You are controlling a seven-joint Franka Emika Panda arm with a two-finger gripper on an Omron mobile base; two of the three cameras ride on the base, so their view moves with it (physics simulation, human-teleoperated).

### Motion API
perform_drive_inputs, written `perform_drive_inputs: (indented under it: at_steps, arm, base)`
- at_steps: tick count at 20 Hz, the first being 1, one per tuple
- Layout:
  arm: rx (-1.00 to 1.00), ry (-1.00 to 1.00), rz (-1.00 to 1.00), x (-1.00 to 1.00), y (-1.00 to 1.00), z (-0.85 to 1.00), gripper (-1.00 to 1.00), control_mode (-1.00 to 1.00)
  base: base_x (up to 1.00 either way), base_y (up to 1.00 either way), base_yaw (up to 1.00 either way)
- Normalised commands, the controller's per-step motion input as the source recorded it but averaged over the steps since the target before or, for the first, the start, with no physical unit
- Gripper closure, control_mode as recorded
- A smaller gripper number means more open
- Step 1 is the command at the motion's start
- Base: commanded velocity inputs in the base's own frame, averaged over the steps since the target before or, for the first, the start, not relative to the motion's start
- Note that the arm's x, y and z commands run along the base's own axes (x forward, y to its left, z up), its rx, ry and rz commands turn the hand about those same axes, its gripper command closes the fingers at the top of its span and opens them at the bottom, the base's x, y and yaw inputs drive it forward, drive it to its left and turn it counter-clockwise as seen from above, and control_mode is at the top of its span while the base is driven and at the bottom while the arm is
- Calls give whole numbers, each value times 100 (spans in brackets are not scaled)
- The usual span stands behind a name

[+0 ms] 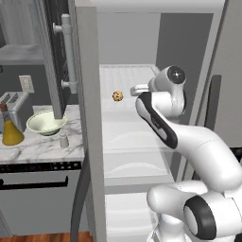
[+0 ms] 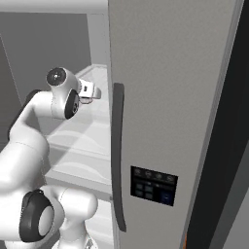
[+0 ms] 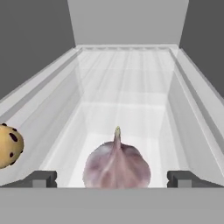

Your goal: Retrieve the bottle and the shaker from the cabinet and place them next to the mixing bowl on the counter. Then add garlic from the fridge to the mixing bowl.

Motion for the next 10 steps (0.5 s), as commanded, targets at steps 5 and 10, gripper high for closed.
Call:
perform_drive_inputs:
  at_steps: [5,10]
  arm:
    - [0,1,0,20,0,-9,-100,-100]
    - [0,3,0,8,0,-7,-100,-100]
  base:
    - [0,0,0]
    - [0,0,0]
